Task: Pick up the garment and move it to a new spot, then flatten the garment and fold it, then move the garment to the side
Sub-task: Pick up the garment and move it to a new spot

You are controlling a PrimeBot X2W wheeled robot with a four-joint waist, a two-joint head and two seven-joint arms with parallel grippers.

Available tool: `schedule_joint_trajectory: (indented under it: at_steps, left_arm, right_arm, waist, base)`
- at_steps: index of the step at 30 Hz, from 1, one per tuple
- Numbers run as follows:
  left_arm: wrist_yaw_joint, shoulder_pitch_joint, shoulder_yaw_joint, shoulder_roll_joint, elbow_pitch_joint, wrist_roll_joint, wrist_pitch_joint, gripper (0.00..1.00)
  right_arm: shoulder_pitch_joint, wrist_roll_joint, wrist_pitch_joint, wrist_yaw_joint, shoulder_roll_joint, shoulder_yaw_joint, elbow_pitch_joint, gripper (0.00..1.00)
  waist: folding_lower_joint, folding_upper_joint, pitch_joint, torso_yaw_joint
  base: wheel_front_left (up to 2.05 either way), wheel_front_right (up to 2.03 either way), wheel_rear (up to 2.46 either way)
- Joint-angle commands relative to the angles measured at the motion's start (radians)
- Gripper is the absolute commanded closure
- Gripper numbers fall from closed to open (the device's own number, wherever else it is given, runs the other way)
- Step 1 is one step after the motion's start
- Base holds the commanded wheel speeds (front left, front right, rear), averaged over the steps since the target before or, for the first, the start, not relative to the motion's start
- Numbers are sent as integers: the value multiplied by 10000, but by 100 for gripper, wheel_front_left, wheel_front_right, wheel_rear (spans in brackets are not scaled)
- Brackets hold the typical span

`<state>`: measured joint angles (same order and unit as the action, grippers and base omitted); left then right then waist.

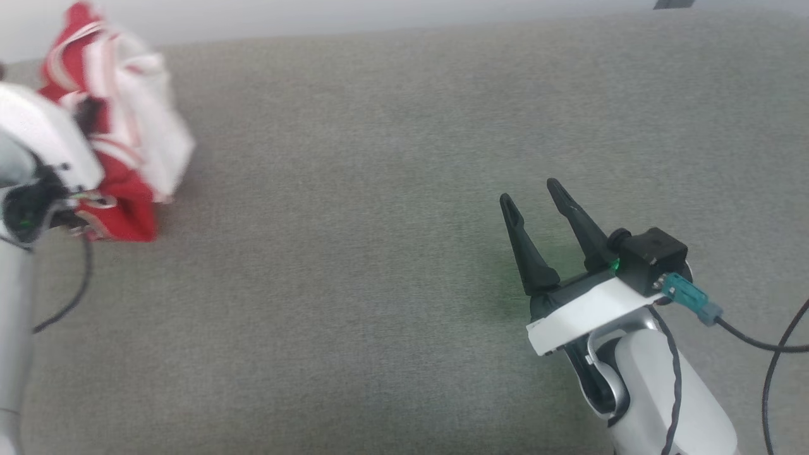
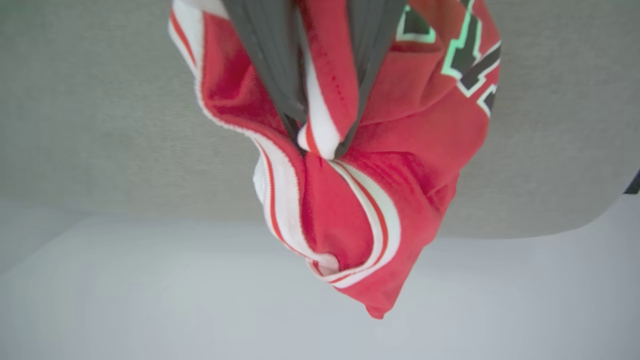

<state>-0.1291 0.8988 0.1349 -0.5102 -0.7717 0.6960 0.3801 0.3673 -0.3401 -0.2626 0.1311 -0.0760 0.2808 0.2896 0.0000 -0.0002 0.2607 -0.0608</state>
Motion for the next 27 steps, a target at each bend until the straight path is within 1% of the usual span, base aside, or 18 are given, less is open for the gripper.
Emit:
schedule_joint_trajectory:
  at_steps: [1,5,9,12,14,16,19,20,22,27]
  left_arm:
    - [-17,-288,346,52,777,533,257,100]
    - [-17,-645,1320,55,2813,1523,926,100]
    - [-18,-751,2269,88,4454,1905,1646,100]
    - [-18,-465,2967,338,5348,2051,2077,100]
    - [-18,-250,3415,637,5664,2128,2292,100]
    - [-18,-17,3860,946,5713,2093,2496,100]
    - [-18,534,4509,1195,5472,1936,2658,100]
    - [-18,667,4721,1324,5333,2005,2652,100]
    - [-18,902,5072,1404,4996,2099,2663,100]
    - [-18,1401,6008,919,3849,1901,2526,100]
  right_arm:
    - [-182,-99,-27,-7,36,-105,-38,0]
    - [-358,-168,-27,-7,132,-290,-88,0]
    - [-316,-279,-27,-7,210,-426,-161,0]
    - [-229,-398,-27,-7,248,-573,-233,0]
    - [-221,-534,-27,-7,255,-719,-287,0]
    - [-231,-808,-27,-7,261,-771,-369,0]
    - [-152,-1168,-27,-5,264,-725,-479,0]
    - [-122,-1276,-27,-5,266,-747,-502,0]
    - [-117,-1462,-27,-5,266,-709,-539,0]
    - [-102,-1930,-27,-5,263,-803,-623,0]
  waist:
    - [0,2,-102,-153]
    - [0,2,-137,-472]
    - [0,2,10,-1017]
    - [0,2,192,-1492]
    - [0,2,320,-1825]
    - [0,2,465,-2159]
    - [0,2,765,-2761]
    - [0,2,858,-2962]
    - [0,2,1036,-3398]
    - [0,2,1399,-4376]
  base:
    - [0,0,0]
    - [0,0,0]
    - [0,0,0]
    - [0,0,0]
    - [0,0,0]
    - [0,0,0]
    - [0,0,0]
    - [0,0,0]
    - [0,0,0]
    - [0,0,0]
